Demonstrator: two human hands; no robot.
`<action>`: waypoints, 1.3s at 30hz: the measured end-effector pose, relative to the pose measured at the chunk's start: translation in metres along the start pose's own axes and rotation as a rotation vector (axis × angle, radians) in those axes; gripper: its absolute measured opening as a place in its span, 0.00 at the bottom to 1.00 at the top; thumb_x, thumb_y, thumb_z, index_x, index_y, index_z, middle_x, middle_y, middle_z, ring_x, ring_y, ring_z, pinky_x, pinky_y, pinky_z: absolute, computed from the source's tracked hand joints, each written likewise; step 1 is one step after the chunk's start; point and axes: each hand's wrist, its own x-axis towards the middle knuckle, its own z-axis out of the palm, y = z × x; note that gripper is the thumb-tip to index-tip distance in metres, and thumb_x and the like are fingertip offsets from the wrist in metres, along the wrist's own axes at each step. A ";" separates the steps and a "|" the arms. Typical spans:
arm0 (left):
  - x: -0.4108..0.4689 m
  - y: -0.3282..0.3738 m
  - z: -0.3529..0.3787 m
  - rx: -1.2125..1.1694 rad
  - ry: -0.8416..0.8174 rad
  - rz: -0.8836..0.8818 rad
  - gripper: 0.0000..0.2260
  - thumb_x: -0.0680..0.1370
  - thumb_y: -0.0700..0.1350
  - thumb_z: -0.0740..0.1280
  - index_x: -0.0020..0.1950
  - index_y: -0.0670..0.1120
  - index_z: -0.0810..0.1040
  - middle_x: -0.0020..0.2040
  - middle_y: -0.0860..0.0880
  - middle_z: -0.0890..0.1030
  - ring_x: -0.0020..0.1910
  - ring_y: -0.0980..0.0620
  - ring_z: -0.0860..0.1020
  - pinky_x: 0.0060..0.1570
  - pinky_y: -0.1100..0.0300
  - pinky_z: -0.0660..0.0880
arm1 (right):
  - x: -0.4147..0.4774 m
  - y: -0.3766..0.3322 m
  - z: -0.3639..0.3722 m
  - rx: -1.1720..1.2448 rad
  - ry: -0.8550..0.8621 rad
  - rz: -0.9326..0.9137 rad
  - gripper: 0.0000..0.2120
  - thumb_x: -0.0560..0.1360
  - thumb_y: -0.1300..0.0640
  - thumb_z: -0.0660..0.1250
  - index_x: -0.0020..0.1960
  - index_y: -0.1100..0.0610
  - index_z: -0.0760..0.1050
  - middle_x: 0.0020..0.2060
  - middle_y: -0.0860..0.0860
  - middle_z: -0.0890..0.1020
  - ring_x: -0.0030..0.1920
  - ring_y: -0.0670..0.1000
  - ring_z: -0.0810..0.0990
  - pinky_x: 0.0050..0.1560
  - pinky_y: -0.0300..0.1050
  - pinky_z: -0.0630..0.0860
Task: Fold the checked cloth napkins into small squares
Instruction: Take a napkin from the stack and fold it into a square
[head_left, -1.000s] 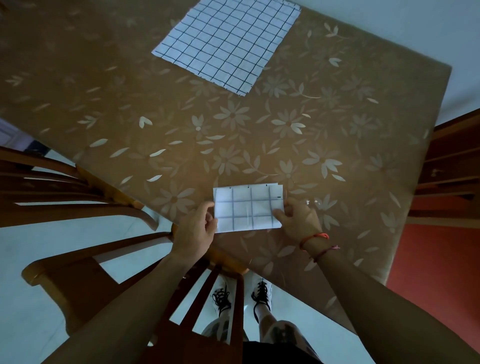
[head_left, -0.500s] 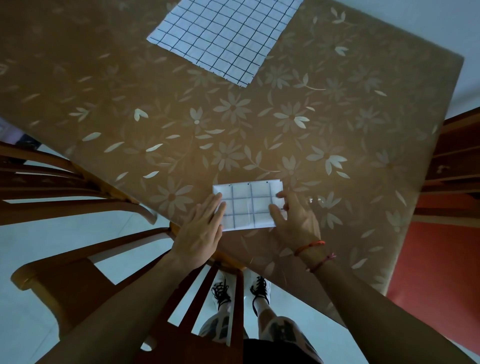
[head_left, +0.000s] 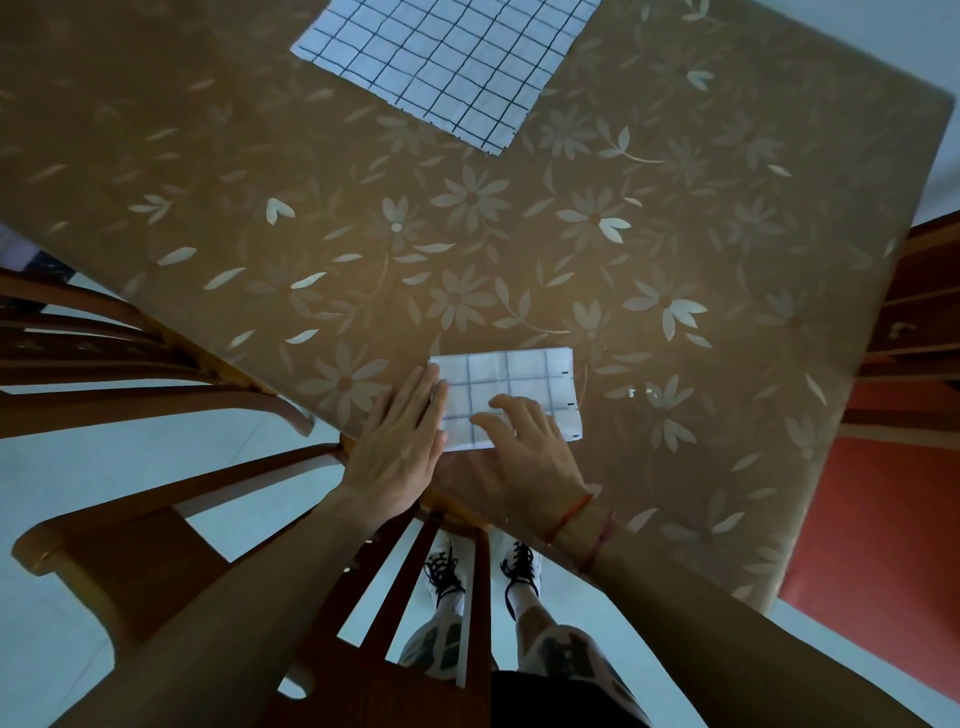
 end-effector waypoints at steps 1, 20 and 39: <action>0.001 0.001 -0.001 0.003 -0.003 -0.007 0.25 0.82 0.48 0.53 0.77 0.40 0.58 0.79 0.42 0.55 0.78 0.45 0.54 0.71 0.42 0.63 | 0.001 -0.003 0.002 -0.042 -0.039 -0.015 0.31 0.78 0.35 0.50 0.58 0.58 0.78 0.60 0.59 0.77 0.61 0.56 0.75 0.59 0.50 0.73; 0.013 -0.008 0.004 0.110 -0.036 0.050 0.30 0.82 0.56 0.38 0.78 0.40 0.49 0.79 0.40 0.51 0.79 0.44 0.49 0.73 0.39 0.56 | 0.003 -0.006 0.037 -0.222 -0.351 -0.068 0.34 0.80 0.40 0.44 0.74 0.66 0.57 0.74 0.62 0.58 0.76 0.59 0.54 0.74 0.57 0.58; 0.014 -0.007 -0.001 0.085 -0.081 0.027 0.30 0.82 0.56 0.42 0.78 0.40 0.51 0.79 0.40 0.54 0.78 0.44 0.51 0.72 0.36 0.55 | -0.029 0.074 -0.003 -0.419 -0.415 0.047 0.39 0.78 0.36 0.48 0.75 0.66 0.54 0.75 0.62 0.55 0.76 0.59 0.54 0.73 0.56 0.54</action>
